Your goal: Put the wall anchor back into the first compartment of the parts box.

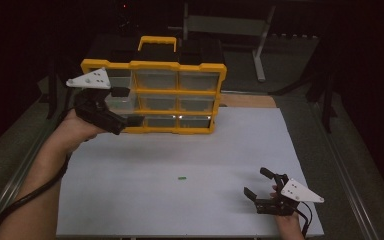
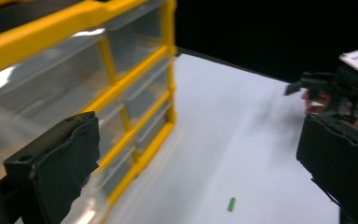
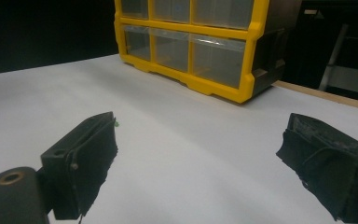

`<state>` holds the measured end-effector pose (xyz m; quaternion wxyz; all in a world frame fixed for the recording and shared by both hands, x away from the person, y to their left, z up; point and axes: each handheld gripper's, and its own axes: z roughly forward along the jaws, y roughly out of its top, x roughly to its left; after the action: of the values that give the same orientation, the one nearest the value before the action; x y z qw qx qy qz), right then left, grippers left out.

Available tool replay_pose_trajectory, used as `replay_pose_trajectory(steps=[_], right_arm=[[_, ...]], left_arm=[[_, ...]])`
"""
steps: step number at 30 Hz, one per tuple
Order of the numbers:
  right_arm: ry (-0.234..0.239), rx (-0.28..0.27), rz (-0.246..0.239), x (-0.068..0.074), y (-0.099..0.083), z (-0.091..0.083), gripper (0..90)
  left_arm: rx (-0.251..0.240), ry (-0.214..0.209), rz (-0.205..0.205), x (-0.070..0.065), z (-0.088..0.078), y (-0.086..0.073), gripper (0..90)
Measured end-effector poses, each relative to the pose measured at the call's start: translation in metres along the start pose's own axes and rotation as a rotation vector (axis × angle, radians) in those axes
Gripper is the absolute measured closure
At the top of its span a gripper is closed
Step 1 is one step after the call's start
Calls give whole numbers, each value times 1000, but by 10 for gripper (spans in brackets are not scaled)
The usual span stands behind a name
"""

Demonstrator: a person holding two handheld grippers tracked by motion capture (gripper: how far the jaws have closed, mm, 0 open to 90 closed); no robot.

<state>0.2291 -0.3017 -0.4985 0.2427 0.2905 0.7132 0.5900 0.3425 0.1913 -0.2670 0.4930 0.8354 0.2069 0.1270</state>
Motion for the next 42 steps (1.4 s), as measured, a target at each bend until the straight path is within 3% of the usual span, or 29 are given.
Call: replay_pose_trajectory(steps=[1, 3, 4, 11, 22, 34, 42], right_arm=[[1, 0, 2, 0, 0, 0, 96], [1, 0, 2, 0, 0, 0, 96], [2, 0, 0, 0, 0, 0, 95], [2, -5, -1, 0, 0, -1, 96], [0, -12, 0, 1, 1, -2, 96], [1, -11, 0, 0, 1, -3, 96], [4, -9, 1, 1, 1, -3, 96]], left_arm=[[3, -24, 13, -6, 6, 0, 0], [7, -27, 20, -9, 10, -1, 0], [6, -53, 28, -15, 17, -2, 0], [10, -117, 51, -33, 40, -12, 0], [27, -185, 39, -54, 80, -42, 0], [53, -216, 46, -71, 112, -71, 0], [78, -236, 24, -76, 134, -95, 0]])
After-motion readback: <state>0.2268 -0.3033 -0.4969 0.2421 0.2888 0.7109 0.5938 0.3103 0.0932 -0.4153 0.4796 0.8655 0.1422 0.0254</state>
